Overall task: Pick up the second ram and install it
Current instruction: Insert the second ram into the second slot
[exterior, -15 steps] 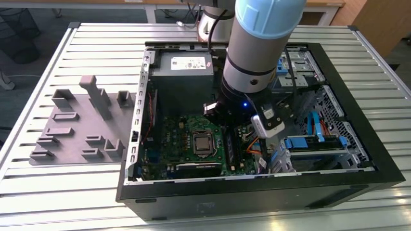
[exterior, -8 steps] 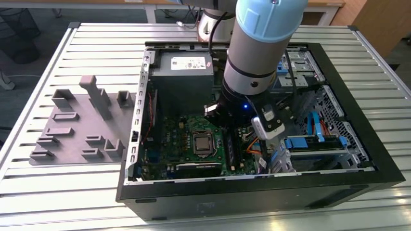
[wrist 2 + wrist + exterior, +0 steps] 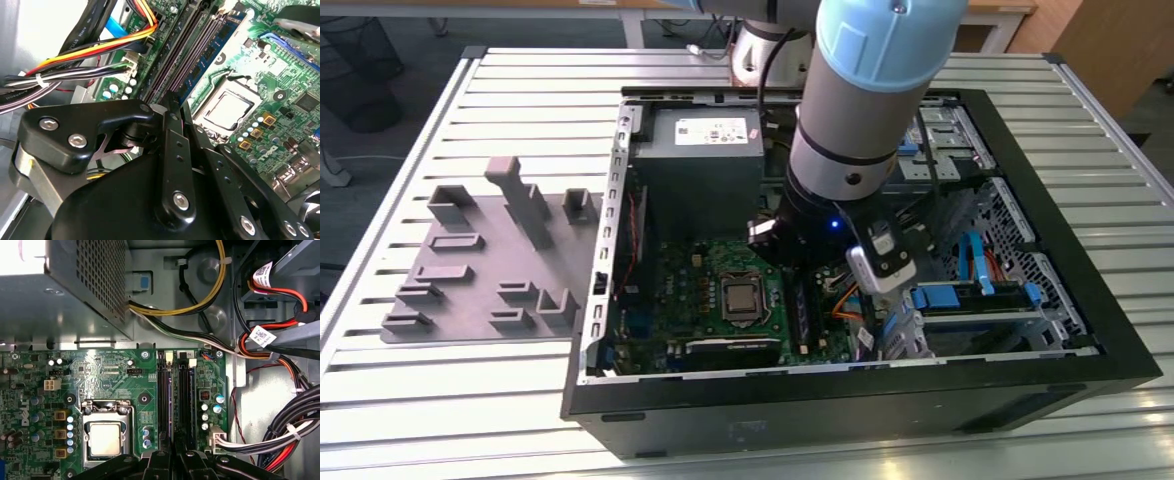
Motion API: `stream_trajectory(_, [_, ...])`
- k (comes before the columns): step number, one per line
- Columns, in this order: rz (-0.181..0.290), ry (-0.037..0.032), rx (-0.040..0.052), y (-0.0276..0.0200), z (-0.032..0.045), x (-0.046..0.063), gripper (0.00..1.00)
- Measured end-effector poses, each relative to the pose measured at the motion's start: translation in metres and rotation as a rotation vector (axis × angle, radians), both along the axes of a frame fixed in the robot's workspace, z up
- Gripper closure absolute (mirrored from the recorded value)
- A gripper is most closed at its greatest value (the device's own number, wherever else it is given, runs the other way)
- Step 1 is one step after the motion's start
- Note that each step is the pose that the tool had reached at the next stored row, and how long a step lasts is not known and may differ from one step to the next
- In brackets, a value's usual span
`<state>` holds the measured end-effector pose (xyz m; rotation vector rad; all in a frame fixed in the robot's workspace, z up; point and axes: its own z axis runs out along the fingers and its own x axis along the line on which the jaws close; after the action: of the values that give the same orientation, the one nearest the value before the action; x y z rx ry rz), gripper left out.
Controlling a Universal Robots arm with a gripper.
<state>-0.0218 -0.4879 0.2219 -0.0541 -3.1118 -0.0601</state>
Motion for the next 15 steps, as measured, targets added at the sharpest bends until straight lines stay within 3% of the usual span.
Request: stream_trajectory(15, [-0.002,-0.0001,0.0002,0.0012,-0.005,0.0008,0.86])
